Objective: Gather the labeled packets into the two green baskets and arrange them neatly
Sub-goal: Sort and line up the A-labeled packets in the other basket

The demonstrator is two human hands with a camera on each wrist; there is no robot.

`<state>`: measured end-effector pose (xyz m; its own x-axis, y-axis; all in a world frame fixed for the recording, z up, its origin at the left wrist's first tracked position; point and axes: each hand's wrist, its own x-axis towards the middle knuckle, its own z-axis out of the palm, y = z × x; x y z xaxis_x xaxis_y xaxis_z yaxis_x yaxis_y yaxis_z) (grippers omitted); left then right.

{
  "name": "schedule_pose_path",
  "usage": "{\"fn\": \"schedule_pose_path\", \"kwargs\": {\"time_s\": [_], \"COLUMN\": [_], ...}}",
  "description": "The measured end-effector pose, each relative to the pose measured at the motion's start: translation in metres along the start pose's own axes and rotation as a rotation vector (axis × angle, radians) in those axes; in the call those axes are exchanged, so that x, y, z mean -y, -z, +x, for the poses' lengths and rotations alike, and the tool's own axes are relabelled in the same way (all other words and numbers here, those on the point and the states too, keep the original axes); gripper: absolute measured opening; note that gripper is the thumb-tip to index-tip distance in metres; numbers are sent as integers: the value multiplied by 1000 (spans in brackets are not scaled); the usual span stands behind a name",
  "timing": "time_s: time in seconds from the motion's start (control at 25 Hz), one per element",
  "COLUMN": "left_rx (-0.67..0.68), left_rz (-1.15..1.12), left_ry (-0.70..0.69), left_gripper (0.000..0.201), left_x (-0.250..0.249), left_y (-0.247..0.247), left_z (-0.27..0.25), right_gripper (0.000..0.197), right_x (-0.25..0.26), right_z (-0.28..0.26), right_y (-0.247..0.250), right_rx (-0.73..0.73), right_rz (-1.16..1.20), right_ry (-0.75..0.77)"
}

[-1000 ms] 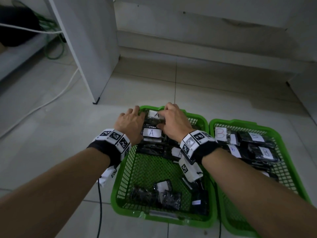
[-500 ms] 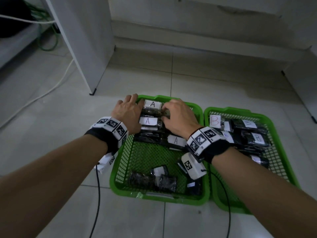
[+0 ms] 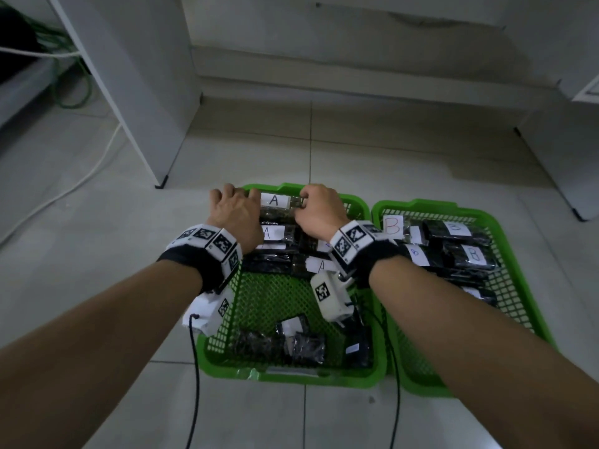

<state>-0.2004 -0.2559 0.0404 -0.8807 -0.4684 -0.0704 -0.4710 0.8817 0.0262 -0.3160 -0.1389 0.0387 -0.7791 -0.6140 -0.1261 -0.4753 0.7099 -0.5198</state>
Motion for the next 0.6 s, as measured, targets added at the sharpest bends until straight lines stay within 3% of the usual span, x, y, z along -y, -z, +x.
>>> {"fn": "schedule_pose_path", "kwargs": {"time_s": [0.16,0.32,0.4,0.48,0.6], "left_rx": [10,13,-73,-141,-120], "left_rz": [-289,-543,-587,-613,-575], "left_ry": [126,191,103,-96,-311], "left_gripper": [49,47,47,63,68], "left_x": [4,10,5,-7,-33], "left_y": [-2,2,9,18,22], "left_z": [5,6,5,0,-8], "right_gripper": [22,10,11,11,20], "right_x": [6,11,5,-12,-45], "right_z": [6,5,-3,-18,-49], "right_y": [0,2,27,60,86], "right_rx": [50,-78,-63,33,149], "right_rz": [263,563,662,816,826], "right_ry": [-142,-197,-209,-228,-252]}}
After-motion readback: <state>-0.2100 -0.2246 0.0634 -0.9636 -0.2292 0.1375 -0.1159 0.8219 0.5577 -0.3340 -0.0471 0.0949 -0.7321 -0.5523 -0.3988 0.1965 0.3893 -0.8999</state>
